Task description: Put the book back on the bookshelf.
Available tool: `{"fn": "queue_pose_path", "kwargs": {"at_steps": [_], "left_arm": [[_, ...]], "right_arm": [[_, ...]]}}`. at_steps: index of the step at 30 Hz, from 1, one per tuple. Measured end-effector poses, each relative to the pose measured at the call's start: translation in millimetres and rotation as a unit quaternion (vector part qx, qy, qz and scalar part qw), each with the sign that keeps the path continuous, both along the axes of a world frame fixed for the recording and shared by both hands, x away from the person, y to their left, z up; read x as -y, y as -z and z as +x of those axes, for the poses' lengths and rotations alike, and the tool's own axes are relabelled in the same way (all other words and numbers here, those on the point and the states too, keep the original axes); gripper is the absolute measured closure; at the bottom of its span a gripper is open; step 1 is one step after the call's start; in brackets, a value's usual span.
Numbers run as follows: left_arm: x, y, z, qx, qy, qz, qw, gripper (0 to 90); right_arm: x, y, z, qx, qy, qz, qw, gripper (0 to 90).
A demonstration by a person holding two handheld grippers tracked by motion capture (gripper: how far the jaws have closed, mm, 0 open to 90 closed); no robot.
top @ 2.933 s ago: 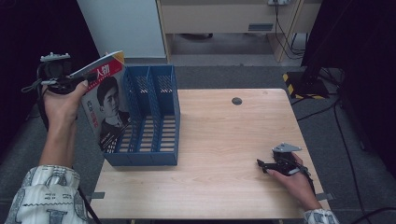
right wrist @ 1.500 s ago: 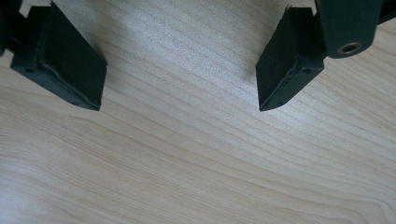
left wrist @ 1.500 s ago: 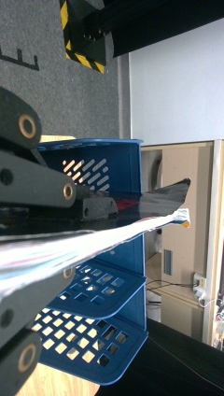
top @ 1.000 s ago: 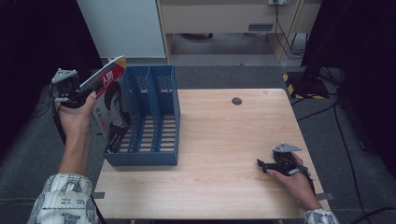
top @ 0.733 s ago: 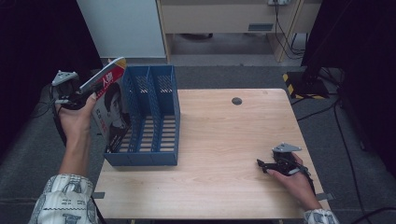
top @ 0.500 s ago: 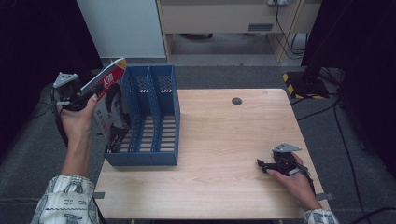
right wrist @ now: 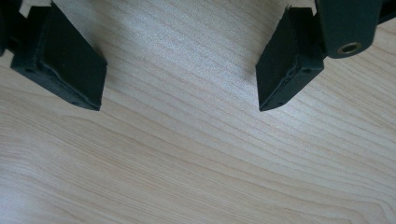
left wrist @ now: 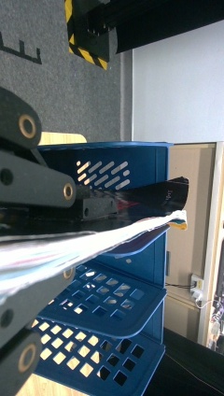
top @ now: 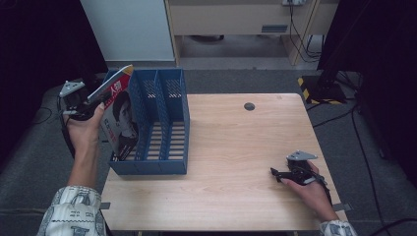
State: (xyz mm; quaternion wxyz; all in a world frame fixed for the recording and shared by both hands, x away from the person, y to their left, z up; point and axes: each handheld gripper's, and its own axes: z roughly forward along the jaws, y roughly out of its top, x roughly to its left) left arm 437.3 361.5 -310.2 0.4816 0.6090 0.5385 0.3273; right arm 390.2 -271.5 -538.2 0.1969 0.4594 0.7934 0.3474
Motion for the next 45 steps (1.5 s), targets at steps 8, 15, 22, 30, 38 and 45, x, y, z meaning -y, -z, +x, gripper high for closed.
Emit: {"fn": "queue_pose_path", "kwargs": {"at_steps": [8,15,22,30,38,45], "left_arm": [[1.6,6.7,-1.3,0.001,-0.006,0.004,1.0,86.6],[2.6,10.7,-2.1,0.0,-0.002,0.002,1.0,86.6],[2.9,16.1,-3.2,-0.003,0.002,0.001,1.0,86.6],[5.7,16.8,-4.9,-0.005,0.007,0.004,1.0,86.5],[8.2,19.3,-6.6,-0.005,0.011,0.009,0.9999,86.5],[7.3,23.6,-8.4,-0.008,0.012,0.009,0.9999,86.5]], "right_arm": [[0.0,0.0,-0.1,0.0,0.0,0.0,1.0,16.5],[0.0,0.0,-0.1,-0.001,0.0,0.0,1.0,16.5],[0.0,0.0,-0.1,0.0,0.0,0.0,1.0,16.5],[0.2,0.0,-0.3,0.0,0.0,-0.001,1.0,16.5],[0.2,-0.1,-0.3,-0.001,0.0,0.0,1.0,16.5],[0.4,-0.1,-0.1,0.001,-0.002,-0.001,1.0,16.5]]}}
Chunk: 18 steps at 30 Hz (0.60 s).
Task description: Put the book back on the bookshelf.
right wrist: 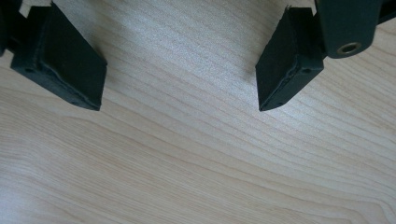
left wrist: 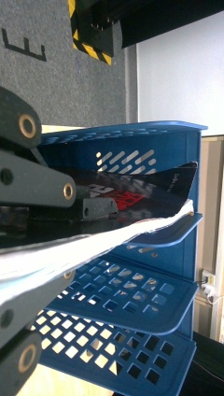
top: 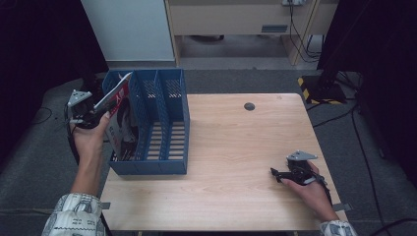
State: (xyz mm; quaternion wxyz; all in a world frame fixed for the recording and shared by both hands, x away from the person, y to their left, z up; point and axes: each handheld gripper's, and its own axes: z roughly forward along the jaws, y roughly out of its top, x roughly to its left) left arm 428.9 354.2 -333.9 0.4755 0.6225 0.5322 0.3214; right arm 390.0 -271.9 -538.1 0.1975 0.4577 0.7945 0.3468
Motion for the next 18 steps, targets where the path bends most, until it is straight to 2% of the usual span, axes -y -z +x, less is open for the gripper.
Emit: {"fn": "queue_pose_path", "kwargs": {"at_steps": [7,10,12,18], "left_arm": [[1.2,3.4,-2.1,-0.007,0.001,0.0,1.0,86.3],[1.0,3.4,-3.7,-0.019,-0.003,0.005,0.9998,86.1],[-0.5,3.9,-4.8,-0.03,-0.005,0.007,0.9995,85.9],[-10.3,4.4,-7.3,-0.037,-0.011,0.005,0.9992,85.8]], "right_arm": [[-0.2,0.1,-0.1,0.0,0.001,0.001,1.0,16.5],[-0.1,0.0,-0.1,0.0,0.001,0.0,1.0,16.5],[-0.1,0.1,-0.1,0.0,0.001,0.001,1.0,16.5],[-0.1,0.0,-0.1,0.0,0.001,0.0,1.0,16.5]]}}
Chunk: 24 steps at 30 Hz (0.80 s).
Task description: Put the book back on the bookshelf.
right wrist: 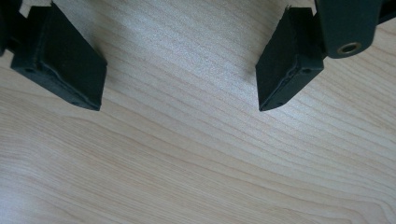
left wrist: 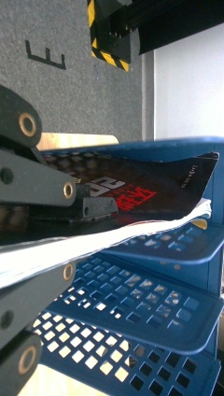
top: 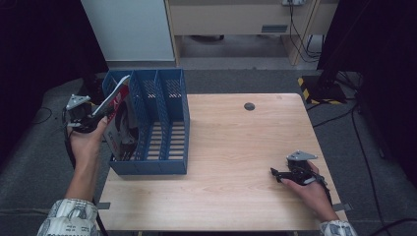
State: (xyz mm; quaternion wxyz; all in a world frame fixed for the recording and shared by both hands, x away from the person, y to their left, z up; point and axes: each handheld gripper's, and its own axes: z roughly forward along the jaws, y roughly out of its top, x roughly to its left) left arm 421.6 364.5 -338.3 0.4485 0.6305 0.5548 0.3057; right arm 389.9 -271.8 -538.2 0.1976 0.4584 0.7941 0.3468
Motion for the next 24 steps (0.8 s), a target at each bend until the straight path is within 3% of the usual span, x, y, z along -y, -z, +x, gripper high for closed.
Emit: {"fn": "queue_pose_path", "kwargs": {"at_steps": [7,15,24], "left_arm": [[-8.7,-1.4,-0.6,-0.011,-0.012,-0.004,0.9999,85.5],[-19.0,-9.2,3.2,-0.051,-0.028,-0.006,0.9983,84.1],[-22.9,-12.6,9.0,-0.062,-0.022,-0.002,0.9978,82.3]], "right_arm": [[-0.1,0.0,-0.1,0.0,0.0,0.0,1.0,16.5],[0.0,0.0,0.0,0.0,0.0,0.0,1.0,16.5],[0.0,0.0,0.0,0.0,0.0,0.0,1.0,16.5]]}}
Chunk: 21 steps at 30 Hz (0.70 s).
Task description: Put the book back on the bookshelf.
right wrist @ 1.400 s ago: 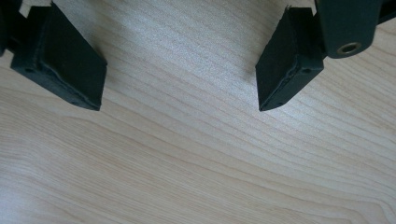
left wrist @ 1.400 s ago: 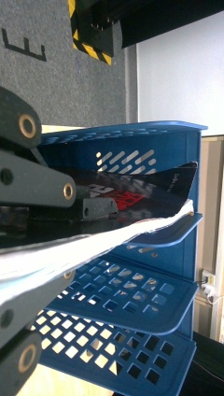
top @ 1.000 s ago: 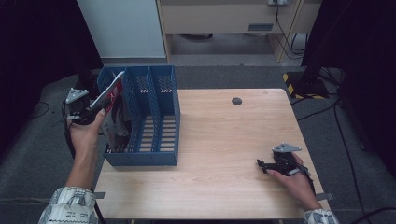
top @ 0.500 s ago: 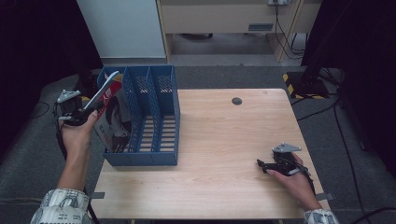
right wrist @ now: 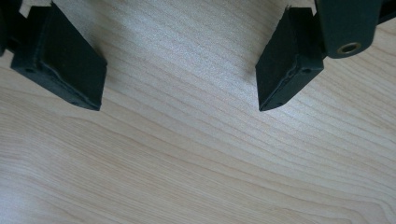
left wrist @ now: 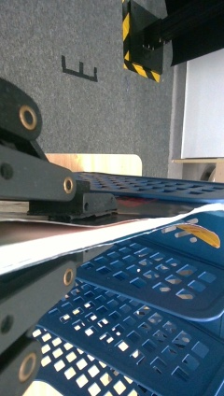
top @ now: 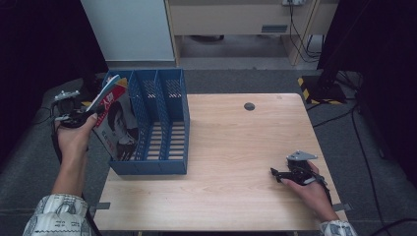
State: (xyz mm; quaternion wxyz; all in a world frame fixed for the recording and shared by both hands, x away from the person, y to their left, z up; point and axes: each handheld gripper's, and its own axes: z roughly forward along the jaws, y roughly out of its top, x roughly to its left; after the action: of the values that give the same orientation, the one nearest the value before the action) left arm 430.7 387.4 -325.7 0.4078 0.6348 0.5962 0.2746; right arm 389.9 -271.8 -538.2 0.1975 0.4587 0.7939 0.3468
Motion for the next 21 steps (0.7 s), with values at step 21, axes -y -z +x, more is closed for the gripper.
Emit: {"fn": "queue_pose_path", "kwargs": {"at_steps": [21], "left_arm": [[5.1,-15.6,23.8,-0.025,0.013,0.051,0.9983,72.1]], "right_arm": [[0.0,-0.1,-0.1,0.0,-0.003,-0.001,1.0,16.5]]}}
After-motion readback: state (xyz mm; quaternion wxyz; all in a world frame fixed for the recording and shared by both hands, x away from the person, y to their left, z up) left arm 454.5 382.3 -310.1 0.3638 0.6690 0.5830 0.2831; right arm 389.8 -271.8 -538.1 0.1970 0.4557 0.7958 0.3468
